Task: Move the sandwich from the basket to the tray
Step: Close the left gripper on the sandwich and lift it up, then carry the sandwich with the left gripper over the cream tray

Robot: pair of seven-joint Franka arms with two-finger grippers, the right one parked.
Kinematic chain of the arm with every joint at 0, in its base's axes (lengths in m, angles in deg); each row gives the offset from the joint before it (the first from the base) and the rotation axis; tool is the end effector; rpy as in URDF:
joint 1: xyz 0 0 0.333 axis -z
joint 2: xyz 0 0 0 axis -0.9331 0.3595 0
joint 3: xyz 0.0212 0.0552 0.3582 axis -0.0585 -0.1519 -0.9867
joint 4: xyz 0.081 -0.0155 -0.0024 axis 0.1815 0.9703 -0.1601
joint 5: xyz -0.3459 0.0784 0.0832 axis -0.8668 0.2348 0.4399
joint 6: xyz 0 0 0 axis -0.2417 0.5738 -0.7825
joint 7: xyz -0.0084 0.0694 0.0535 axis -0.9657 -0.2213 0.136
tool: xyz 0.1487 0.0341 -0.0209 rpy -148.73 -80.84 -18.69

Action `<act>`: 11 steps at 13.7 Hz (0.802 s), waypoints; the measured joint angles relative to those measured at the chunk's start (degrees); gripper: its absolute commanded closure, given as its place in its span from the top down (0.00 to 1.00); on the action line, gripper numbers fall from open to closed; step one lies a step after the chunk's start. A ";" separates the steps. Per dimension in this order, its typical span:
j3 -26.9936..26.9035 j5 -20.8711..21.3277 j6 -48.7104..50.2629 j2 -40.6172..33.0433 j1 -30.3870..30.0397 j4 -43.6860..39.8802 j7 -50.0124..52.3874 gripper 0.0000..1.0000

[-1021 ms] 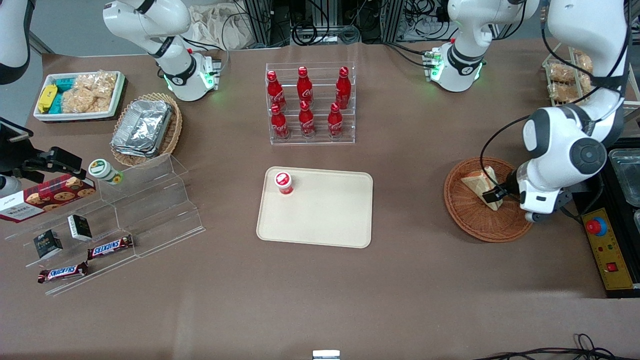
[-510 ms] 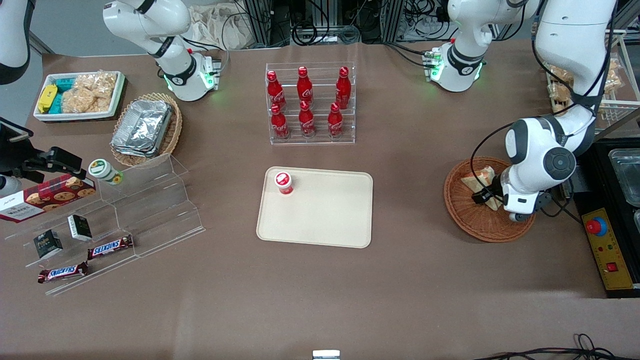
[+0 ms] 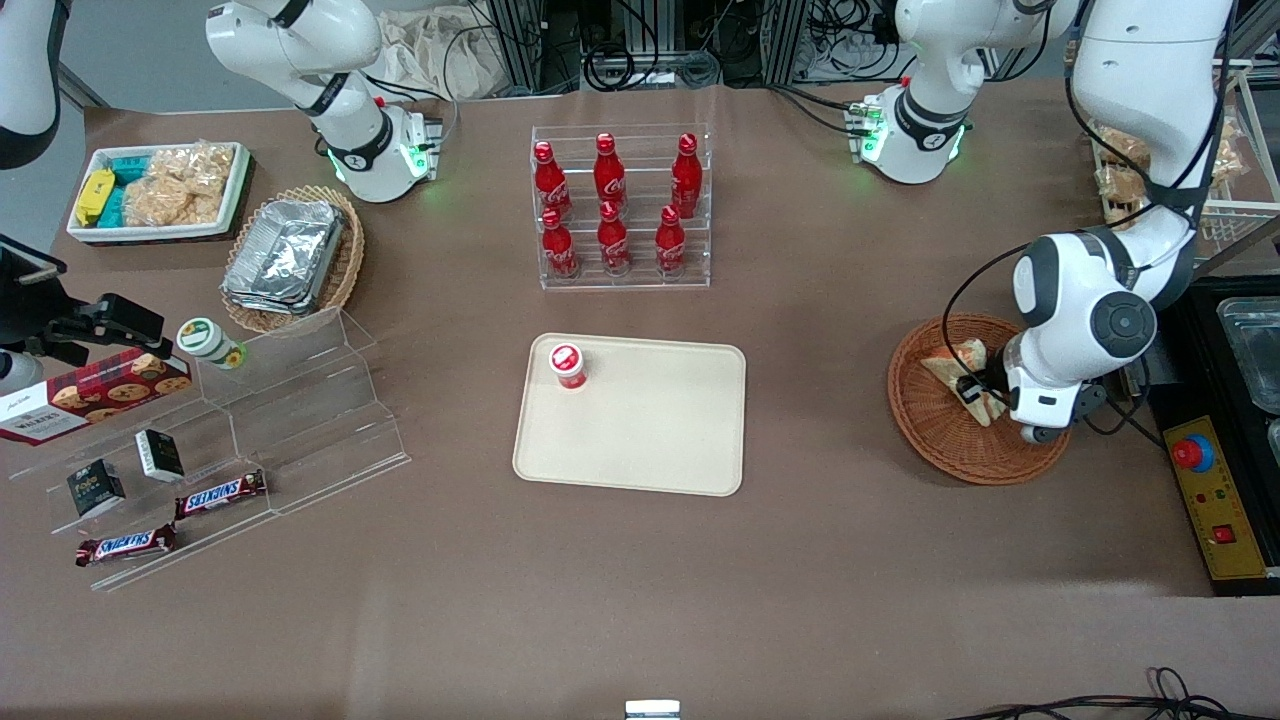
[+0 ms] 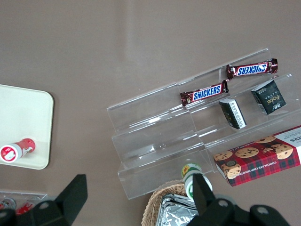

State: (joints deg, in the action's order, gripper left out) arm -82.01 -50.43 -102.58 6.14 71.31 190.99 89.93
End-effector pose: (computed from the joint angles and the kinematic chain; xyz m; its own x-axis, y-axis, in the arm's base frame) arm 0.5335 -0.0004 0.2730 0.8342 0.5445 -0.0872 0.5402 -0.8387 -0.0685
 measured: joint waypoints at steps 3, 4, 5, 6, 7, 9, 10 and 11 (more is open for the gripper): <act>1.68 0.30 10.87 -6.12 0.39 -6.04 -0.41 0.28; 2.96 0.33 15.07 -8.16 0.53 -8.62 -0.41 0.28; 4.40 0.33 19.66 -9.72 0.63 -11.61 -0.32 0.28; 5.91 0.33 24.61 -10.71 0.74 -15.12 -0.14 0.28; 7.62 0.31 29.56 -11.18 0.83 -19.11 0.17 0.28; 11.44 0.28 37.33 -11.32 1.01 -26.74 2.34 0.28; 13.61 0.28 39.52 -11.31 1.08 -29.48 4.18 0.28; 15.93 0.28 40.49 -11.28 1.14 -31.29 5.95 0.26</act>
State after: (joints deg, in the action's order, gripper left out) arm -66.08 -50.16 -62.09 -5.14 72.45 159.70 95.88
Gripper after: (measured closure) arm 0.718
